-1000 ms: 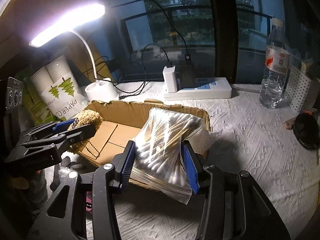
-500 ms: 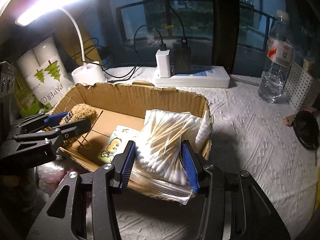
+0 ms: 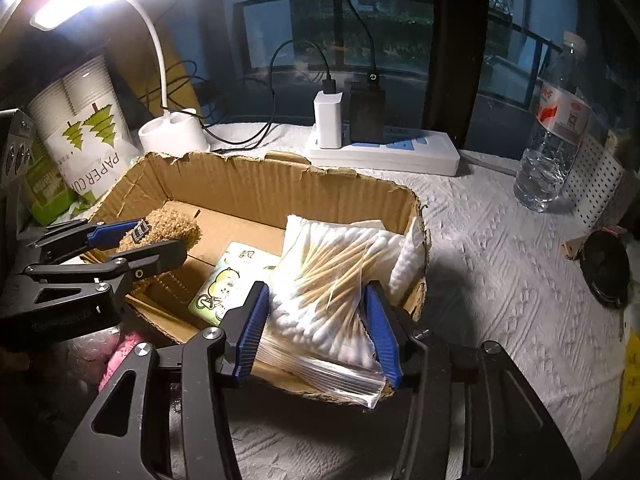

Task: Organize soft objects
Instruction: 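Lower the swab bag and pouch into the box and open both tools, then withdraw both tools from the box toward the pink plush and bubble wrap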

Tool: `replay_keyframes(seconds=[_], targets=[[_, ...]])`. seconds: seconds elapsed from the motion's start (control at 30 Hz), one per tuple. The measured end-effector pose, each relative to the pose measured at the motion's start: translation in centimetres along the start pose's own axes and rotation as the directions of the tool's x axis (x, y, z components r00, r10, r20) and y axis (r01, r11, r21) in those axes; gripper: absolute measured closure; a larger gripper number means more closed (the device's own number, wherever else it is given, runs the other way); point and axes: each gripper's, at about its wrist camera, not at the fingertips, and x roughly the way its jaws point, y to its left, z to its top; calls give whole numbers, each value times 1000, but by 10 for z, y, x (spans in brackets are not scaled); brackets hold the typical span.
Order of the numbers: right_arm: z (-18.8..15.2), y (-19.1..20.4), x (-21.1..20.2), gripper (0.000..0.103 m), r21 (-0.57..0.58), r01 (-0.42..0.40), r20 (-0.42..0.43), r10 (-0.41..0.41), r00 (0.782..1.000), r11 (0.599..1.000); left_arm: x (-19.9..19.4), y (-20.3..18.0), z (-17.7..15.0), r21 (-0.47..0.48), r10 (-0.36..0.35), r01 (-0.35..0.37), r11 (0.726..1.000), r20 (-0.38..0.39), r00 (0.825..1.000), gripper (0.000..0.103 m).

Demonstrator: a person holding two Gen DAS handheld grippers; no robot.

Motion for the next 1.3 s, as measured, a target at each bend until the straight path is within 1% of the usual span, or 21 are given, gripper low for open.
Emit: replay_keyframes(seconds=[0.03,0.07,0.13,0.17,0.2,0.3,0.87,1.03,1.3], targets=[[0,0,0,50,0,-2,1,2,1000,1000,0,0,0,-3,3,-3,1000,-2,1000,49],[0,1,-1,48,0,-5,0,5,1000,1000,-1,1,0,-7,3,-3,1000,-1,1000,48],[0,1,-3,46,6,-7,2,7,1000,1000,-4,1,0,-6,-2,2,1000,7,1000,45],[0,0,-5,45,9,-3,9,3,1000,1000,-7,1,0,-7,-4,4,1000,14,1000,39],[0,0,-7,43,11,1,15,-1,1000,1000,-9,1,0,-8,-7,8,1000,22,1000,35],[1,0,-15,42,18,2,33,-3,999,1000,-15,2,0,-12,-11,11,1000,34,999,34],[-1,12,-51,42,30,18,76,-21,997,999,-60,0,-8,-10,-30,31,999,104,994,33],[-2,22,-63,42,22,22,92,-24,995,1000,-75,2,-12,-12,-40,42,999,128,991,28],[-7,42,-77,42,8,26,105,-27,994,1000,-100,14,-23,-31,-49,54,998,158,986,27]])
